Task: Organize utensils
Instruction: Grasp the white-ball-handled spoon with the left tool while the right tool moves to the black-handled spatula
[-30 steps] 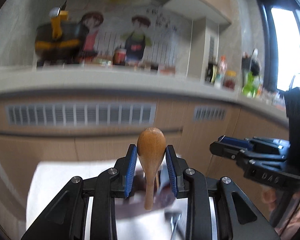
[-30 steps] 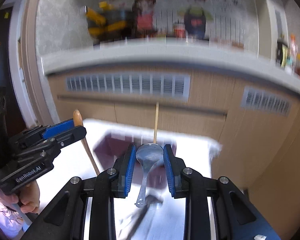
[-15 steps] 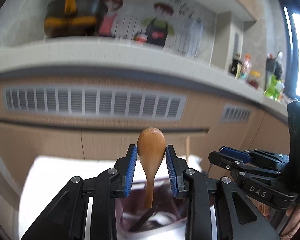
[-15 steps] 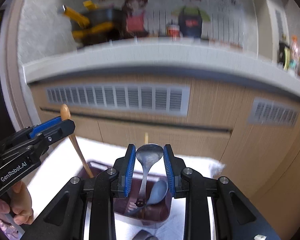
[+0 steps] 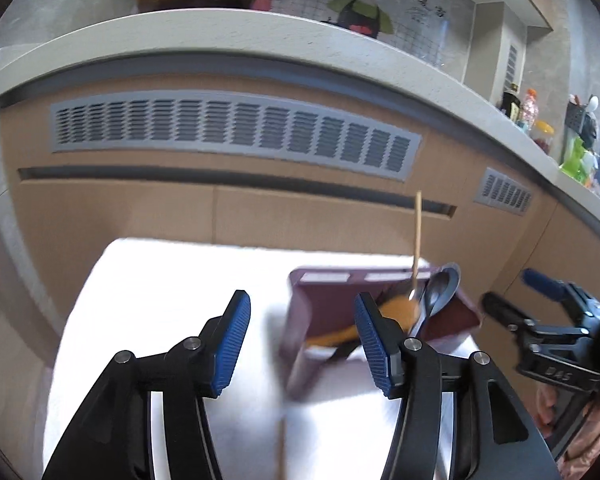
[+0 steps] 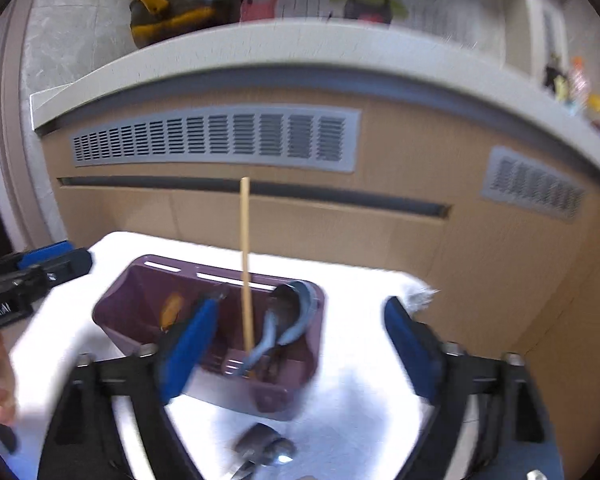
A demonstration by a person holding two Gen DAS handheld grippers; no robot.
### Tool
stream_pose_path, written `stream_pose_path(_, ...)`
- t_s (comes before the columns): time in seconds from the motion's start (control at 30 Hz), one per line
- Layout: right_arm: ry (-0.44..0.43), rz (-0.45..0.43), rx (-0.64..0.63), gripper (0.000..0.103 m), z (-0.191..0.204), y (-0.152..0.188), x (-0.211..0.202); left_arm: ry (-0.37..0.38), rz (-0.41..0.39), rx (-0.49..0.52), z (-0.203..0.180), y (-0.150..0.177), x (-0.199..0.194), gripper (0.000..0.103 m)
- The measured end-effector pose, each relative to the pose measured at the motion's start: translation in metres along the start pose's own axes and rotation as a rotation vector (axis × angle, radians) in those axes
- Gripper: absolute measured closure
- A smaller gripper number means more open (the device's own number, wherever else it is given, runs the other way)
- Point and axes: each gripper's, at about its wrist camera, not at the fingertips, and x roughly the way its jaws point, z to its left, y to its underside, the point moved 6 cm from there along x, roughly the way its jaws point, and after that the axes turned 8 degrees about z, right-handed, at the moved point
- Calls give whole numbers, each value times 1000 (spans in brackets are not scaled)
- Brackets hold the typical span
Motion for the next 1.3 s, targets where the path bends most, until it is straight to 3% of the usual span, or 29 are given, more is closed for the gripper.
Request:
stream_pose_path(0.1,11,31,-18,9,2,21,-11,-26,51,0,9,25,-6,45)
stream_pose_path(0.27,-61,209,-42,9,7,74,-3,-42,150,38,11,72,-7,45)
stream_pose_path(0.47,-130,333,-22,9,14,127,2,-52,257,78,8,122,-4,45)
stream_pose_path(0.53,-112,332,-67,9,21,135,0,-37,284,79,6,134,-3,45)
stream_pose_path(0.63,-102,305,-167,12,36,144,-6,50,305,92,-7,146,-5,45)
stream_pose_path(0.7,-95,299,-189,19,38,145,-10,122,318,145,-26,153,-5,45)
stream_pose_path(0.77,-75,295,-178,34,32,146,-13,182,328,200,-47,156,-2,45)
stream_pose_path(0.87,-43,296,-134,48,16,145,-19,257,350,281,-78,162,3,55)
stream_pose_path(0.93,-40,306,-93,48,3,145,-22,263,370,303,-90,163,12,62)
stream_pose_path(1.07,-39,293,-41,48,-13,146,-34,251,409,279,-99,161,32,62)
stream_pose_path(1.2,8,263,-69,48,-14,147,-41,234,411,295,-105,160,35,63)
stream_pose_path(1.23,9,264,-73,48,-14,147,-40,233,410,297,-107,160,34,65)
stream_pose_path(1.3,1,269,-71,48,-12,149,-38,224,405,305,-108,159,32,81)
